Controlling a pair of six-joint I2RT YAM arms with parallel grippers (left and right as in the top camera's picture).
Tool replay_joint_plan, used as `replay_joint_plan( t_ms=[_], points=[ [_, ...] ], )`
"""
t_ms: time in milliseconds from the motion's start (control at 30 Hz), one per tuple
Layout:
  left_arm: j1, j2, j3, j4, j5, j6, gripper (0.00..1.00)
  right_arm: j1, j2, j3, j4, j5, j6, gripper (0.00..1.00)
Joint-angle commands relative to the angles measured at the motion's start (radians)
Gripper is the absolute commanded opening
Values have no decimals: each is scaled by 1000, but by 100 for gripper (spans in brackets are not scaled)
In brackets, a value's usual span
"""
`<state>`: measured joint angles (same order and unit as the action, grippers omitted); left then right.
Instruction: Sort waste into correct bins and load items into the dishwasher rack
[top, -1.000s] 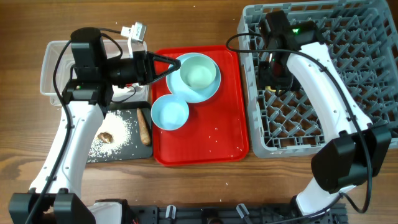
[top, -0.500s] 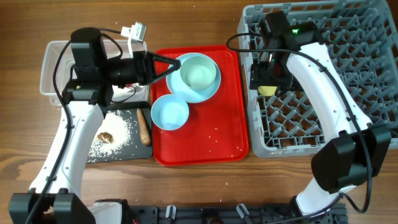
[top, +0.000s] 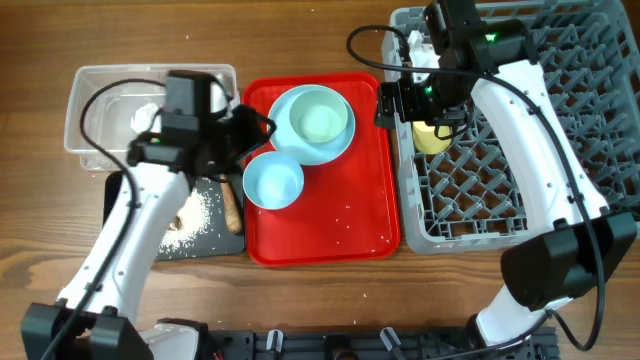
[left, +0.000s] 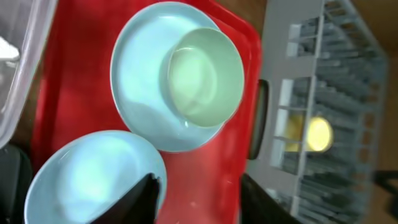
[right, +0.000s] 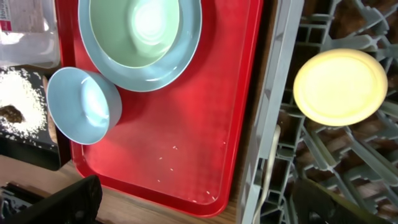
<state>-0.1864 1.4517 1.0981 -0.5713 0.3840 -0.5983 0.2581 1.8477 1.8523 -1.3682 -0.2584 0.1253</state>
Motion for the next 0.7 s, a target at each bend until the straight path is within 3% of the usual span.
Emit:
replay_joint_plan(
  t_ms=[0,133,433,667],
  points=[
    [-103,56,0,61,-248,14,52,-2,10,2,-2,-24,-18,99],
    [-147,144,0,138,-311,10,54,-2,10,2,-17,-23,-18,100],
    [-154,347,0,341,-254,-39,55,-2,10,2,1,-19,-21,100],
    [-144,352,5,377,-254,-34,57,-2,10,0,67,-27,-20,100]
  ],
)
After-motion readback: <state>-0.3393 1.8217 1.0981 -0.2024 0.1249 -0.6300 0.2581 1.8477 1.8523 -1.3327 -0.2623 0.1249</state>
